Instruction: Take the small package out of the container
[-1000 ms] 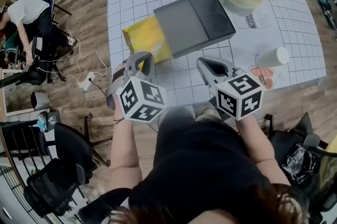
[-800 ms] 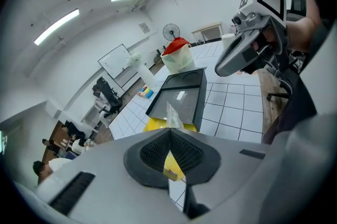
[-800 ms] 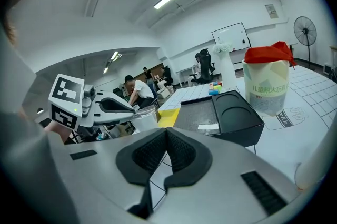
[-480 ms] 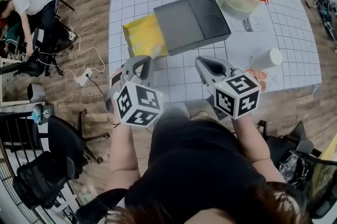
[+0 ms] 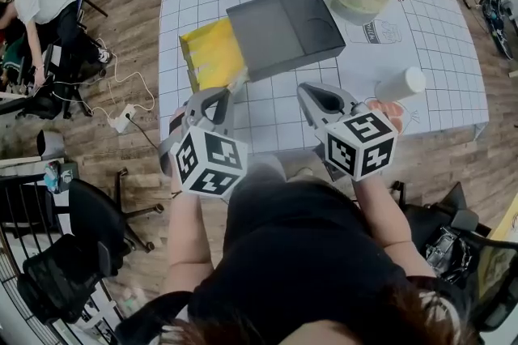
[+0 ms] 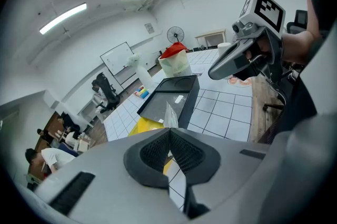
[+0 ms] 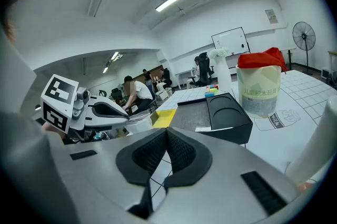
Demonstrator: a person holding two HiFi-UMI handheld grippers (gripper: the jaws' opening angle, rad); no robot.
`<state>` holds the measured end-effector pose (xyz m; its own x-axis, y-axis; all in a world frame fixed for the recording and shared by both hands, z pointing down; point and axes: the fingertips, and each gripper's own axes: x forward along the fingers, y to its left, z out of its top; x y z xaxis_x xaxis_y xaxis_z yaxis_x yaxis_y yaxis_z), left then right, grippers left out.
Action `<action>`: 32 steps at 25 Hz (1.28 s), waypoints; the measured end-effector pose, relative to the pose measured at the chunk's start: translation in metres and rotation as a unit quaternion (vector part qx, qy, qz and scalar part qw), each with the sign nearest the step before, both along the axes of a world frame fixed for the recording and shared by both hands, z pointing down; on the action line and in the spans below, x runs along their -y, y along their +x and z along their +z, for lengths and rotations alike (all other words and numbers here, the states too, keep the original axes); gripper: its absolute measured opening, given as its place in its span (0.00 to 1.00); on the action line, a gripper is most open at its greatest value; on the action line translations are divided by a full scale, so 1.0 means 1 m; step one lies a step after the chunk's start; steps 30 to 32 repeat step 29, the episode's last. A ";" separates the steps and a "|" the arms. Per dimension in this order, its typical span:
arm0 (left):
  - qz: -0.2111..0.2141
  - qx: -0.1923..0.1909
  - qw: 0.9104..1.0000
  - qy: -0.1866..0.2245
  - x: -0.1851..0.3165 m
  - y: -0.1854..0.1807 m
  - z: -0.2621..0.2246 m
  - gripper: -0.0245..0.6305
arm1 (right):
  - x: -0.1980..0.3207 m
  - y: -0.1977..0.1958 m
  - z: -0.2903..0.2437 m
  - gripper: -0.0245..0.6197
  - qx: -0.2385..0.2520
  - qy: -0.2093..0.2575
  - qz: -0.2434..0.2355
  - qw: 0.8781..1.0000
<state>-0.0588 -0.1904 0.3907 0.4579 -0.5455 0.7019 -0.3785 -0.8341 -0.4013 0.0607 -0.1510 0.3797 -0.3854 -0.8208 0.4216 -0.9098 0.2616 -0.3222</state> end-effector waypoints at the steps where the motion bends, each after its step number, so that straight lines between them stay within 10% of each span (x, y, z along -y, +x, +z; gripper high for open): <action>1: 0.000 0.001 1.000 0.000 0.000 0.000 0.000 0.08 | 0.000 0.001 0.000 0.06 0.000 0.000 0.001 1.000; 32: -0.003 -0.001 1.000 0.003 0.004 -0.007 -0.002 0.08 | 0.007 0.005 0.000 0.06 -0.002 0.004 0.014 1.000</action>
